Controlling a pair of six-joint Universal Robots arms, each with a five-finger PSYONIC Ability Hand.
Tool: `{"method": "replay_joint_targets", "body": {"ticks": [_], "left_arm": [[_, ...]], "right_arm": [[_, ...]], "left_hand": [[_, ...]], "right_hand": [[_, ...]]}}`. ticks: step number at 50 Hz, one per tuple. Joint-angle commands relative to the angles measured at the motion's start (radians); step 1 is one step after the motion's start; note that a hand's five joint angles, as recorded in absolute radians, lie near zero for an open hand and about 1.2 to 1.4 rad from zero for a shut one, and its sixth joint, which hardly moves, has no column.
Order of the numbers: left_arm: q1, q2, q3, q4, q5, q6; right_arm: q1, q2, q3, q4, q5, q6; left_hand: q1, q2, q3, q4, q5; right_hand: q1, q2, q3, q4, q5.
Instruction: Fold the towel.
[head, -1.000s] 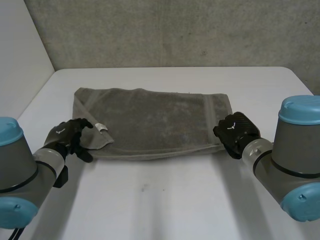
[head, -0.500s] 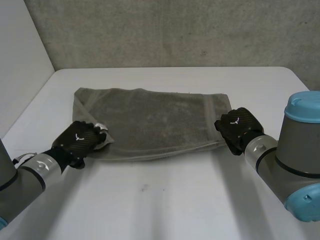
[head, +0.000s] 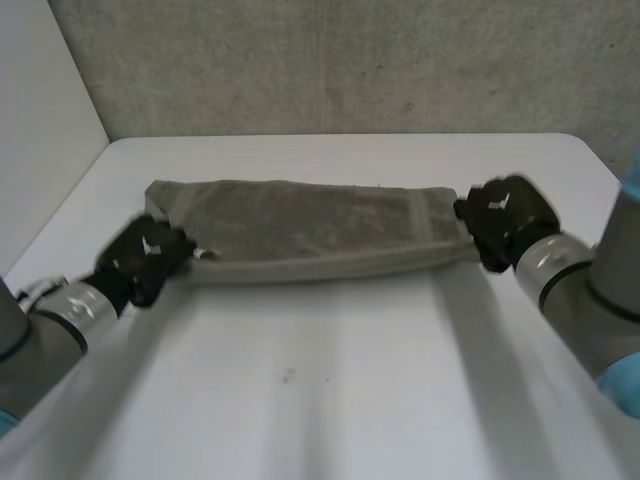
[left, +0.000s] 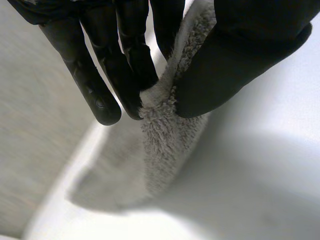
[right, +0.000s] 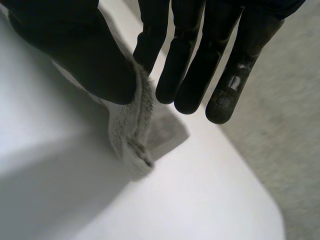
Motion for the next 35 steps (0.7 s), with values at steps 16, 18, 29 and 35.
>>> {"method": "replay_joint_targets", "body": {"ticks": [16, 18, 29, 35], "left_arm": [[-0.078, 0.463, 0.580, -0.557, -0.188, -0.505], [-0.078, 0.405, 0.603, -0.616, -0.200, -0.504], [-0.087, 0.003, 0.650, -0.725, -0.292, -0.427], [-0.095, -0.171, 0.845, -0.716, -0.371, -0.360]], "right_arm": [[-0.006, -0.249, -0.632, 0.601, -0.023, -0.103], [-0.007, -0.209, -0.632, 0.611, -0.022, -0.114], [0.002, 0.074, -0.618, 0.605, 0.009, -0.160], [0.010, 0.238, -0.736, 0.545, 0.069, -0.177]], "left_hand": [[0.246, 0.204, 0.205, 0.205, 0.214], [0.246, 0.204, 0.205, 0.205, 0.214], [0.246, 0.204, 0.205, 0.205, 0.214], [0.246, 0.204, 0.205, 0.205, 0.214]], "right_hand": [[0.422, 0.216, 0.209, 0.201, 0.225], [0.422, 0.216, 0.209, 0.201, 0.225], [0.422, 0.216, 0.209, 0.201, 0.225], [0.422, 0.216, 0.209, 0.201, 0.225]]}}
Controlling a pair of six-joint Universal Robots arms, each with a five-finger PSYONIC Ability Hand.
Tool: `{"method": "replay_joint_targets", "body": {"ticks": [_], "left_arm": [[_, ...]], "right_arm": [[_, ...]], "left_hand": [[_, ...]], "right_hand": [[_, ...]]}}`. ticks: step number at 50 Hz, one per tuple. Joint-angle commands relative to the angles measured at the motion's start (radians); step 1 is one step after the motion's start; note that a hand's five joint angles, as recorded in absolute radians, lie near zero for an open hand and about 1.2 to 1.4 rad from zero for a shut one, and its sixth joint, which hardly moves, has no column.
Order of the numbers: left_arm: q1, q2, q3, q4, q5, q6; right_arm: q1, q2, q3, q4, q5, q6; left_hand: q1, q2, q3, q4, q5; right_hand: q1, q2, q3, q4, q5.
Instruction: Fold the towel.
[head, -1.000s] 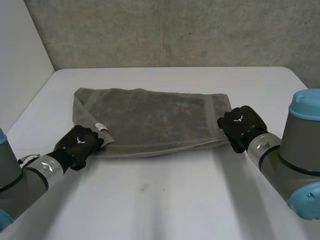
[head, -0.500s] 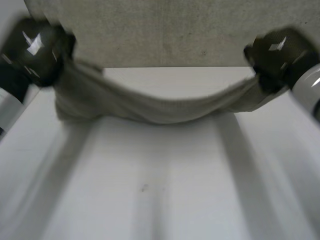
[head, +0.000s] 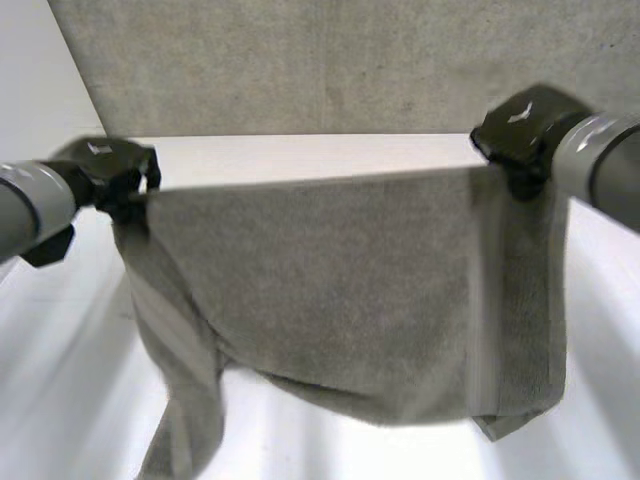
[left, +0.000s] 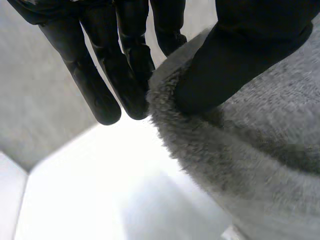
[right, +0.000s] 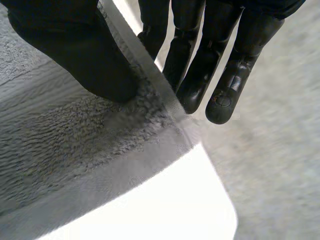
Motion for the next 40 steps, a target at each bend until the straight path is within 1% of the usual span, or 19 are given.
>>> {"method": "replay_joint_targets", "body": {"ticks": [1, 2, 3, 4, 6, 7, 8, 9, 10, 11, 12, 14, 16, 17, 19, 29, 34, 36, 40], "left_arm": [[-0.007, -0.182, 0.177, 0.020, -0.081, 0.069], [-0.015, -0.200, 0.259, 0.039, -0.084, 0.065], [-0.026, -0.205, 0.345, 0.081, -0.084, 0.054], [-0.026, -0.205, 0.346, 0.082, -0.084, 0.054], [-0.058, -0.183, 0.466, 0.237, -0.093, 0.002], [-0.058, -0.183, 0.467, 0.238, -0.093, 0.002], [-0.070, -0.148, 0.488, 0.337, -0.098, -0.035], [-0.070, -0.148, 0.488, 0.338, -0.098, -0.035], [-0.079, -0.102, 0.478, 0.443, -0.100, -0.072], [-0.079, -0.058, 0.449, 0.543, -0.113, -0.107], [-0.079, -0.057, 0.448, 0.544, -0.113, -0.107], [-0.081, 0.013, 0.354, 0.698, -0.138, -0.147], [-0.083, 0.036, 0.292, 0.743, -0.139, -0.149], [-0.083, 0.036, 0.292, 0.743, -0.139, -0.149], [-0.081, 0.061, 0.171, 0.761, -0.133, -0.144], [-0.067, 0.038, -0.185, 0.777, -0.133, -0.141], [-0.067, -0.056, -0.323, 0.823, -0.133, -0.141], [-0.070, -0.091, -0.356, 0.832, -0.133, -0.136], [-0.073, -0.186, -0.424, 0.820, -0.133, -0.068]], "right_arm": [[0.008, 0.194, -0.169, -0.108, 0.081, -0.013], [0.008, 0.195, -0.169, -0.108, 0.081, -0.013], [0.012, 0.211, -0.242, -0.175, 0.110, -0.010], [0.012, 0.212, -0.243, -0.175, 0.110, -0.010], [0.019, 0.202, -0.356, -0.374, 0.165, -0.003], [0.019, 0.202, -0.356, -0.375, 0.165, -0.003], [0.021, 0.176, -0.370, -0.501, 0.183, -0.003], [0.024, 0.135, -0.351, -0.622, 0.191, -0.003], [0.024, 0.135, -0.350, -0.623, 0.191, -0.003], [0.025, 0.088, -0.305, -0.724, 0.194, -0.004], [0.025, 0.087, -0.304, -0.725, 0.194, -0.004], [0.027, 0.022, -0.211, -0.800, 0.185, -0.007], [0.027, 0.003, -0.177, -0.798, 0.174, -0.004], [0.027, -0.006, -0.142, -0.795, 0.162, -0.001], [0.024, -0.008, -0.102, -0.789, 0.157, 0.006], [0.013, -0.042, 0.228, -0.791, 0.096, 0.080], [0.001, -0.020, 0.384, -0.769, 0.055, 0.111], [-0.007, 0.044, 0.470, -0.757, 0.039, 0.111], [-0.005, 0.080, 0.532, -0.735, 0.039, 0.106]], "left_hand": [[0.214, 0.179, 0.180, 0.179, 0.188], [0.214, 0.179, 0.180, 0.179, 0.188], [0.214, 0.179, 0.180, 0.179, 0.188], [0.214, 0.179, 0.180, 0.179, 0.188], [0.214, 0.179, 0.180, 0.179, 0.188], [0.214, 0.179, 0.180, 0.179, 0.188], [0.214, 0.179, 0.180, 0.179, 0.188], [0.214, 0.179, 0.180, 0.179, 0.188], [0.214, 0.179, 0.180, 0.179, 0.188], [0.214, 0.179, 0.180, 0.179, 0.188], [0.214, 0.179, 0.180, 0.179, 0.188], [0.214, 0.179, 0.180, 0.179, 0.188], [0.214, 0.179, 0.180, 0.179, 0.188], [0.214, 0.179, 0.180, 0.179, 0.188], [0.214, 0.179, 0.180, 0.179, 0.188], [0.214, 0.179, 0.180, 0.179, 0.188], [0.214, 0.179, 0.180, 0.179, 0.188], [0.214, 0.179, 0.180, 0.179, 0.188], [0.214, 0.179, 0.180, 0.179, 0.188]], "right_hand": [[0.422, 0.216, 0.209, 0.201, 0.225], [0.422, 0.216, 0.209, 0.201, 0.225], [0.422, 0.216, 0.209, 0.201, 0.225], [0.422, 0.216, 0.209, 0.201, 0.225], [0.422, 0.216, 0.209, 0.201, 0.225], [0.422, 0.216, 0.209, 0.201, 0.225], [0.422, 0.216, 0.209, 0.201, 0.225], [0.422, 0.216, 0.209, 0.201, 0.225], [0.422, 0.216, 0.209, 0.201, 0.225], [0.422, 0.216, 0.209, 0.201, 0.225], [0.422, 0.216, 0.209, 0.201, 0.225], [0.422, 0.216, 0.209, 0.201, 0.225], [0.422, 0.216, 0.209, 0.201, 0.225], [0.422, 0.216, 0.209, 0.201, 0.225], [0.422, 0.216, 0.209, 0.201, 0.225], [0.422, 0.216, 0.209, 0.201, 0.225], [0.422, 0.216, 0.209, 0.201, 0.225], [0.422, 0.216, 0.209, 0.201, 0.225], [0.422, 0.216, 0.209, 0.201, 0.225]]}}
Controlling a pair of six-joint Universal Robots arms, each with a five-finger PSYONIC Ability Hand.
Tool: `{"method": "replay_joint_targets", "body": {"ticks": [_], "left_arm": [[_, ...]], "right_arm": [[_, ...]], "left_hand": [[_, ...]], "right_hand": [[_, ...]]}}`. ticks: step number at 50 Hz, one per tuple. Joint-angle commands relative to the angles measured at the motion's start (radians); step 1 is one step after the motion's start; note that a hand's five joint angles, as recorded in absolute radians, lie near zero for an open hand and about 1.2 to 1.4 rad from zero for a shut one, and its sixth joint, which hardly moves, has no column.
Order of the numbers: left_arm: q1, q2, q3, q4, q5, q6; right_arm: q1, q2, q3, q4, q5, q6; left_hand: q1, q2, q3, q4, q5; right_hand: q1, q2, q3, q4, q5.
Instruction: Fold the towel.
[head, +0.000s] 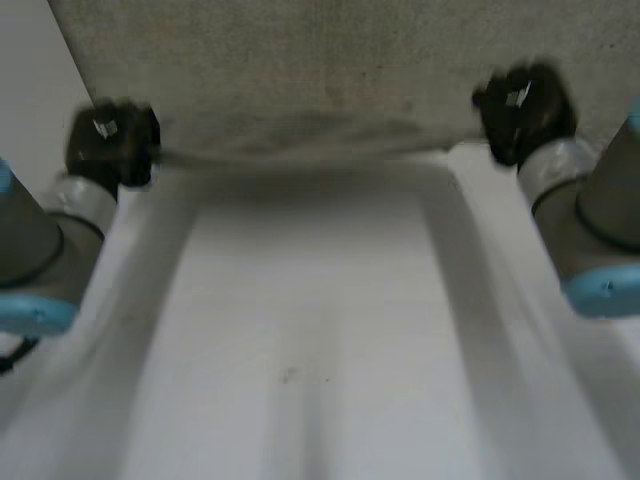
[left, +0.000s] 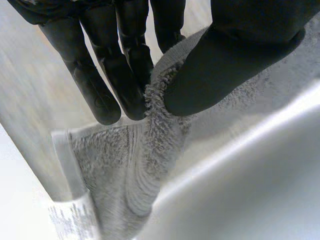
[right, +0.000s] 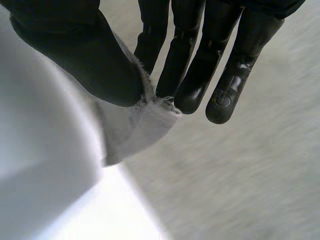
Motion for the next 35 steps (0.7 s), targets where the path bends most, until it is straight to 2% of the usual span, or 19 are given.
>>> {"method": "replay_joint_targets", "body": {"ticks": [1, 8, 9, 10, 12, 21, 27, 31, 33, 35], "left_arm": [[-0.007, -0.167, -0.139, -0.002, 0.000, 0.116], [-0.006, -0.158, -0.224, -0.037, 0.004, 0.268], [-0.003, -0.135, -0.238, -0.037, 0.004, 0.285], [-0.003, -0.135, -0.238, -0.037, 0.004, 0.285], [-0.003, -0.088, -0.259, -0.037, 0.004, 0.292], [0.002, -0.032, -0.293, -0.033, 0.011, 0.293], [0.013, -0.011, -0.311, -0.034, 0.063, 0.294], [0.053, -0.006, -0.314, -0.034, 0.099, 0.294], [0.115, -0.004, -0.318, -0.039, 0.143, 0.294], [0.135, -0.004, -0.318, -0.041, 0.170, 0.294]], "right_arm": [[-0.009, 0.095, 0.179, 0.051, -0.022, 0.000], [-0.040, 0.077, 0.234, 0.121, -0.033, 0.007], [-0.053, 0.065, 0.242, 0.125, -0.033, 0.010], [-0.066, 0.051, 0.253, 0.128, -0.036, 0.010], [-0.078, 0.034, 0.265, 0.127, -0.043, 0.010], [-0.135, -0.026, 0.337, 0.127, -0.109, 0.017], [-0.169, -0.026, 0.352, 0.127, -0.116, 0.030], [-0.198, -0.028, 0.357, 0.125, -0.119, 0.040], [-0.199, -0.026, 0.359, 0.125, -0.120, 0.041], [-0.199, -0.024, 0.362, 0.122, -0.128, 0.043]], "left_hand": [[0.205, 0.179, 0.180, 0.178, 0.183], [0.179, 0.153, 0.154, 0.153, 0.157], [0.010, -0.015, -0.014, -0.016, -0.012], [0.009, -0.017, -0.016, -0.018, -0.013], [-0.380, -0.406, -0.405, -0.407, -0.402], [-0.467, -0.493, -0.492, -0.494, -0.489], [-0.455, -0.481, -0.480, -0.482, -0.477], [-0.455, -0.481, -0.480, -0.482, -0.477], [-0.449, -0.475, -0.474, -0.476, -0.471], [-0.446, -0.472, -0.471, -0.473, -0.468]], "right_hand": [[0.422, 0.216, 0.204, 0.201, 0.219], [0.422, 0.216, 0.204, 0.201, 0.219], [0.422, 0.216, 0.204, 0.201, 0.219], [0.422, 0.216, 0.204, 0.201, 0.219], [0.422, 0.216, 0.204, 0.201, 0.219], [0.422, 0.216, 0.204, 0.201, 0.219], [0.422, 0.216, 0.204, 0.201, 0.219], [0.422, 0.216, 0.204, 0.201, 0.219], [0.422, 0.216, 0.204, 0.201, 0.219], [0.422, 0.216, 0.204, 0.201, 0.219]]}}
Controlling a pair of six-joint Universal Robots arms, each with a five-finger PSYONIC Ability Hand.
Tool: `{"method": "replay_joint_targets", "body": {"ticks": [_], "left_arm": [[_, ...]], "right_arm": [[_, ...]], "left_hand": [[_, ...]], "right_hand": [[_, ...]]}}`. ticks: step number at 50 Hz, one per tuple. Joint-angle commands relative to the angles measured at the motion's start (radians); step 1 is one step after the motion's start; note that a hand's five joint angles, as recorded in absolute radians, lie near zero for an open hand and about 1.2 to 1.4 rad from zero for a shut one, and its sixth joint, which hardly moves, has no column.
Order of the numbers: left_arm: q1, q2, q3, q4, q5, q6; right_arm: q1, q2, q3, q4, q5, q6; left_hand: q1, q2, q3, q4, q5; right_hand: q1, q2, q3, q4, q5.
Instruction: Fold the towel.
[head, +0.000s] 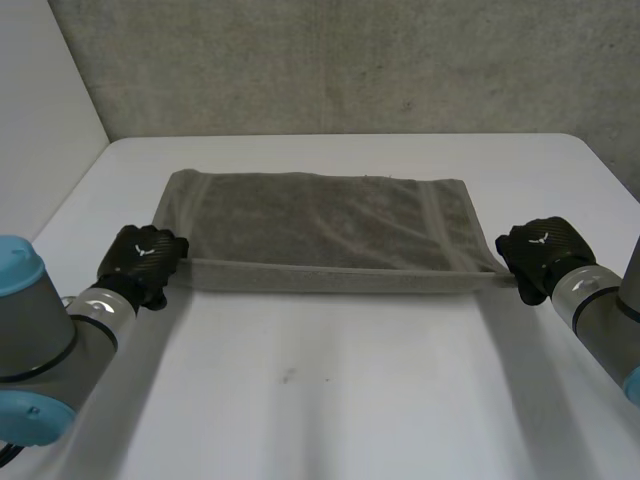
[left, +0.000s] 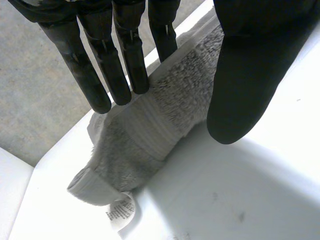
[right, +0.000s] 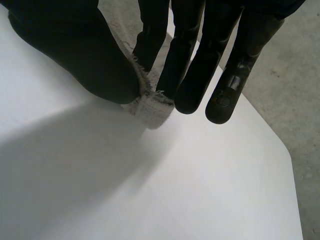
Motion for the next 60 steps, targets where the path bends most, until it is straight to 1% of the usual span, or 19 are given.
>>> {"method": "replay_joint_targets", "body": {"ticks": [1, 8, 15, 17, 18, 19, 27, 30, 34, 36, 37, 38, 39, 43, 48, 50, 53, 55, 60], "left_arm": [[0.106, 0.002, -0.004, -0.006, 0.095, 0.000], [0.150, -0.022, 0.008, -0.003, 0.220, -0.002], [0.152, -0.087, 0.025, 0.005, 0.229, 0.003], [0.152, -0.100, 0.029, 0.005, 0.230, 0.002], [0.152, -0.100, 0.029, 0.005, 0.230, 0.002], [0.152, -0.100, 0.029, 0.006, 0.230, 0.002], [0.155, 0.000, -0.001, -0.031, 0.221, 0.006], [0.153, 0.089, -0.061, -0.113, 0.220, 0.012], [0.158, 0.202, -0.109, -0.265, 0.220, 0.052], [0.198, 0.322, -0.136, -0.461, 0.220, 0.130], [0.198, 0.323, -0.136, -0.462, 0.220, 0.130], [0.224, 0.373, -0.148, -0.557, 0.223, 0.174], [0.247, 0.416, -0.158, -0.642, 0.230, 0.217], [0.258, 0.461, -0.165, -0.738, 0.232, 0.287], [0.255, 0.463, -0.155, -0.657, 0.243, 0.305], [0.248, 0.425, -0.141, -0.544, 0.260, 0.296], [0.232, 0.374, -0.122, -0.477, 0.267, 0.284], [0.146, 0.259, -0.049, -0.343, 0.260, 0.252], [0.081, 0.068, 0.099, -0.212, 0.246, 0.230]], "right_arm": [[-0.020, 0.005, 0.012, -0.005, -0.022, 0.009], [-0.017, 0.005, 0.027, -0.013, -0.044, 0.010], [-0.014, 0.005, 0.035, -0.014, -0.045, 0.030], [-0.016, 0.006, 0.036, -0.014, -0.045, 0.032], [-0.017, 0.005, 0.036, -0.014, -0.045, 0.032], [-0.017, 0.005, 0.036, -0.014, -0.045, 0.032], [-0.019, -0.007, 0.032, 0.010, -0.048, -0.002], [-0.019, -0.030, 0.035, 0.044, -0.048, -0.031], [-0.019, -0.136, 0.076, 0.304, -0.047, -0.262], [-0.022, -0.164, 0.101, 0.395, -0.041, -0.346], [-0.031, -0.188, 0.128, 0.477, -0.030, -0.413], [-0.045, -0.217, 0.153, 0.545, -0.030, -0.469], [-0.045, -0.218, 0.153, 0.546, -0.030, -0.470], [-0.062, -0.320, 0.147, 0.576, -0.044, -0.510], [-0.065, -0.336, 0.101, 0.492, -0.053, -0.476], [-0.063, -0.330, 0.086, 0.458, -0.053, -0.444], [-0.057, -0.255, 0.046, 0.386, -0.052, -0.368], [-0.049, -0.195, 0.021, 0.352, -0.039, -0.347], [-0.032, -0.058, -0.065, 0.276, 0.016, -0.301]], "left_hand": [[0.093, 0.092, 0.092, 0.094, 0.095], [0.195, 0.194, 0.195, 0.196, 0.198], [0.237, 0.235, 0.236, 0.238, 0.239], [0.481, 0.480, 0.481, 0.482, 0.484], [0.483, 0.482, 0.483, 0.484, 0.486], [0.704, 0.703, 0.704, 0.705, 0.707], [0.744, 0.743, 0.744, 0.745, 0.747], [0.744, 0.743, 0.744, 0.745, 0.747], [0.744, 0.743, 0.744, 0.745, 0.747], [0.744, 0.743, 0.744, 0.745, 0.747], [0.744, 0.743, 0.744, 0.745, 0.747], [0.744, 0.743, 0.744, 0.745, 0.747], [0.744, 0.743, 0.744, 0.745, 0.747], [0.744, 0.743, 0.744, 0.745, 0.747], [0.744, 0.743, 0.744, 0.745, 0.747], [0.744, 0.743, 0.744, 0.745, 0.747], [0.744, 0.743, 0.744, 0.745, 0.747], [0.744, 0.743, 0.744, 0.745, 0.747], [0.744, 0.743, 0.744, 0.745, 0.747]], "right_hand": [[0.422, 0.216, 0.204, 0.201, 0.219], [0.422, 0.216, 0.204, 0.201, 0.219], [0.422, 0.216, 0.204, 0.201, 0.219], [0.422, 0.216, 0.204, 0.201, 0.219], [0.422, 0.216, 0.204, 0.201, 0.219], [0.422, 0.216, 0.204, 0.201, 0.219], [0.422, 0.216, 0.204, 0.201, 0.219], [0.422, 0.216, 0.204, 0.201, 0.219], [0.422, 0.216, 0.204, 0.201, 0.219], [0.422, 0.216, 0.204, 0.201, 0.219], [0.422, 0.216, 0.204, 0.201, 0.219], [0.422, 0.216, 0.204, 0.201, 0.219], [0.422, 0.216, 0.204, 0.201, 0.219], [0.422, 0.216, 0.204, 0.201, 0.219], [0.422, 0.216, 0.204, 0.201, 0.219], [0.422, 0.216, 0.204, 0.201, 0.219], [0.422, 0.216, 0.204, 0.201, 0.219], [0.422, 0.216, 0.204, 0.201, 0.219], [0.422, 0.216, 0.204, 0.201, 0.219]]}}
